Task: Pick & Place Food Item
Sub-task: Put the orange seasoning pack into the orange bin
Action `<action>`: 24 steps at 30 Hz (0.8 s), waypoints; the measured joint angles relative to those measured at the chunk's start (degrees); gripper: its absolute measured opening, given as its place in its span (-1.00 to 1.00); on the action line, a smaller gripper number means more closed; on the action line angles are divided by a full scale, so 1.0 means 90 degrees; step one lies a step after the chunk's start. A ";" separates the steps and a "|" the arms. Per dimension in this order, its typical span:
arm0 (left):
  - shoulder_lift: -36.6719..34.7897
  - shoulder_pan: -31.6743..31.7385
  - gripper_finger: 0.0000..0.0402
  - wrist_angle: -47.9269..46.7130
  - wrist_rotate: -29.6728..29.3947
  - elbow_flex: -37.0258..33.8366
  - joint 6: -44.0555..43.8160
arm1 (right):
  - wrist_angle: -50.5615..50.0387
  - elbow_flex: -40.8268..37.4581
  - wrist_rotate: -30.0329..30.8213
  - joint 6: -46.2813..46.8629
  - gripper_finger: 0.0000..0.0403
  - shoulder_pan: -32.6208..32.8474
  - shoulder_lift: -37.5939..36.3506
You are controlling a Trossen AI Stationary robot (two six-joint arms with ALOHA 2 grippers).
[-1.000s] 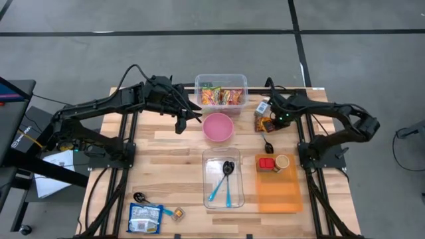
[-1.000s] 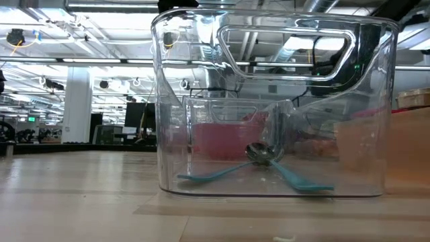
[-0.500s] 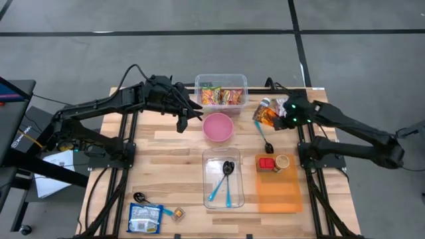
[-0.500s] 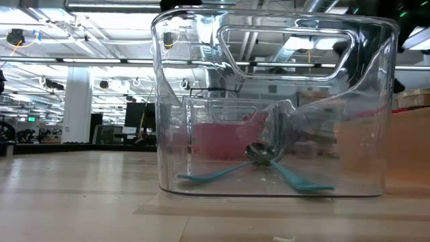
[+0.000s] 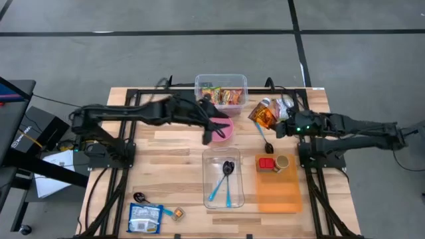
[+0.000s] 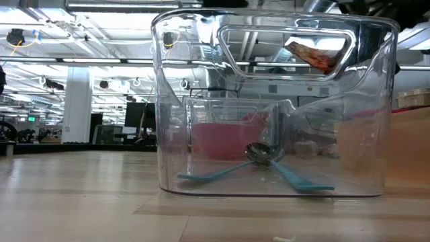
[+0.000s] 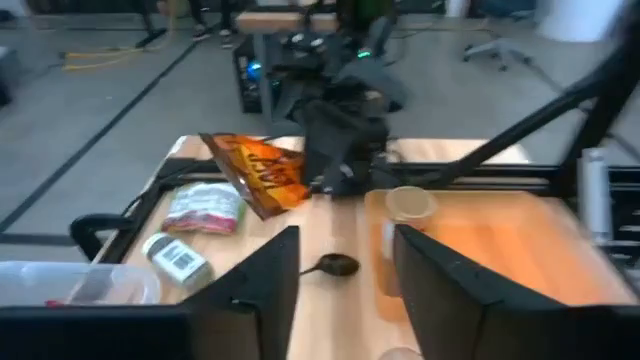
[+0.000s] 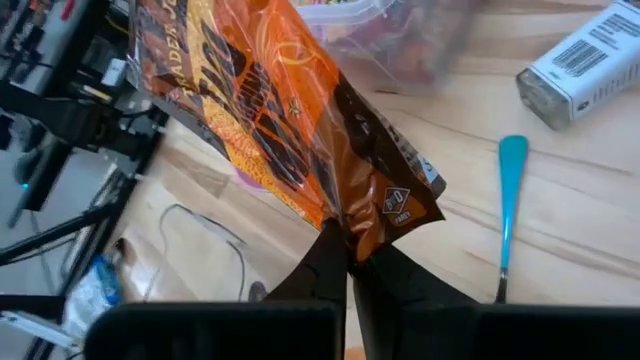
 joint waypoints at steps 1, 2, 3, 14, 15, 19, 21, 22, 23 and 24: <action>0.0144 -0.0044 -0.16 0.0145 -0.0198 0.0000 0.0000 | 0.0060 0.0000 0.0132 0.0057 -1.00 0.0129 0.0093; 0.0271 -0.0084 -0.09 0.0264 -0.0350 0.0000 0.0000 | 0.0153 0.0000 0.0236 0.0077 -1.00 0.0242 0.0185; 0.0367 -0.0110 -0.02 0.0305 -0.0421 0.0000 -0.0002 | 0.0283 0.0000 0.0311 0.0077 -1.00 0.0340 0.0271; 0.0928 -0.0141 0.27 0.1203 -0.0881 0.0000 -0.1012 | 0.1538 0.0000 0.0782 0.0065 -1.00 0.0910 0.1283; 0.0927 -0.0140 0.25 0.1207 -0.0919 0.0000 -0.1036 | 0.1707 0.0000 0.0787 0.0029 -1.00 0.0956 0.1378; 0.0927 -0.0119 0.15 0.1187 -0.0964 0.0000 -0.1085 | 0.2177 0.0025 0.0800 -0.0096 -1.00 0.1118 0.1746; 0.0927 -0.0119 0.10 0.1111 -0.1068 0.0000 -0.1220 | 0.2095 0.0146 0.0984 -0.0135 -1.00 0.1167 0.1927; 0.0927 -0.0119 0.08 0.1051 -0.1150 0.0000 -0.1288 | 0.2095 0.0225 0.1055 -0.0208 -1.00 0.1194 0.2022; 0.0927 -0.0119 0.07 0.1014 -0.1245 0.0000 -0.1326 | 0.2083 0.0308 0.1126 -0.0306 -1.00 0.1218 0.2089; 0.0927 -0.0119 0.06 0.0990 -0.1302 0.0000 -0.1355 | 0.2083 0.0409 0.1165 -0.0411 -1.00 0.1235 0.2144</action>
